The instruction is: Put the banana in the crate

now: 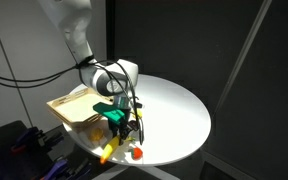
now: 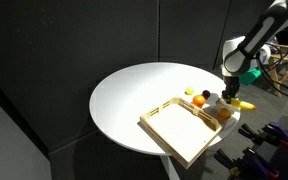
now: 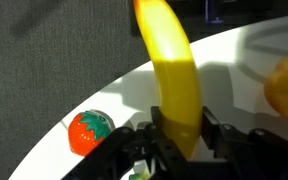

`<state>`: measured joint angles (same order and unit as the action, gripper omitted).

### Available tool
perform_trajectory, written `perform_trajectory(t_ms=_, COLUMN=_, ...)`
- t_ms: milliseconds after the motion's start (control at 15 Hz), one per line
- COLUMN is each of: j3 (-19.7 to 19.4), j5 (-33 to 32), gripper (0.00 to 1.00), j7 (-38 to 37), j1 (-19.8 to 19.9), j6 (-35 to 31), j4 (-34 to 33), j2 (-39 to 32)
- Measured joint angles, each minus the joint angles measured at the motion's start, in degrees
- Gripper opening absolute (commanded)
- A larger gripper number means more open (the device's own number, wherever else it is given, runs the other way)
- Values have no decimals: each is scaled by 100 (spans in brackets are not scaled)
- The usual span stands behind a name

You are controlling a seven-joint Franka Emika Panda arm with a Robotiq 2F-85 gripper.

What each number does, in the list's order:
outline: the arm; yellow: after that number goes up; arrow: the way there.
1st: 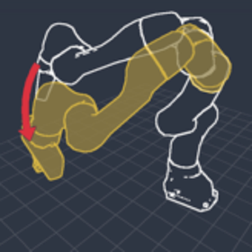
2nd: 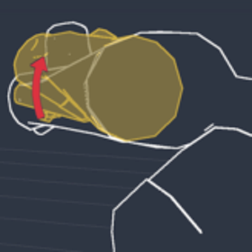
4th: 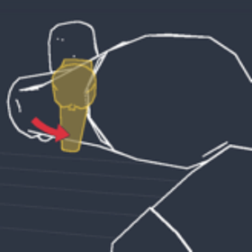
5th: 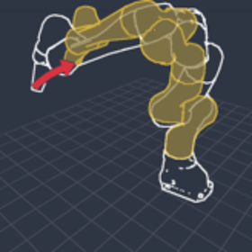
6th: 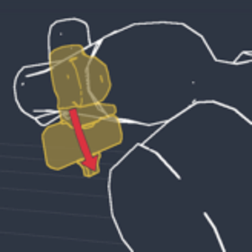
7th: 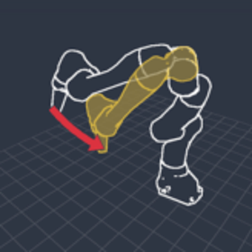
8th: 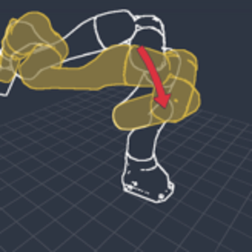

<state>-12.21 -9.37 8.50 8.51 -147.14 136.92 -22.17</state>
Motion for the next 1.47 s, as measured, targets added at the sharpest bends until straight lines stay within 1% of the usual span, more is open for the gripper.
perform_trajectory(t_ms=400, j3=-19, j5=-269, gripper=16, j7=-93, j1=-75, j6=797, j4=23, j2=737)
perform_trajectory(t_ms=733, j3=214, j5=-499, gripper=16, j7=20, j1=-184, j6=1323, j4=187, j2=1266)
perform_trajectory(t_ms=933, j3=424, j5=-519, gripper=16, j7=103, j1=-302, j6=1488, j4=332, j2=1488)
perform_trajectory(t_ms=1467, j3=983, j5=-520, gripper=16, j7=134, j1=-713, j6=1522, j4=733, j2=1822)
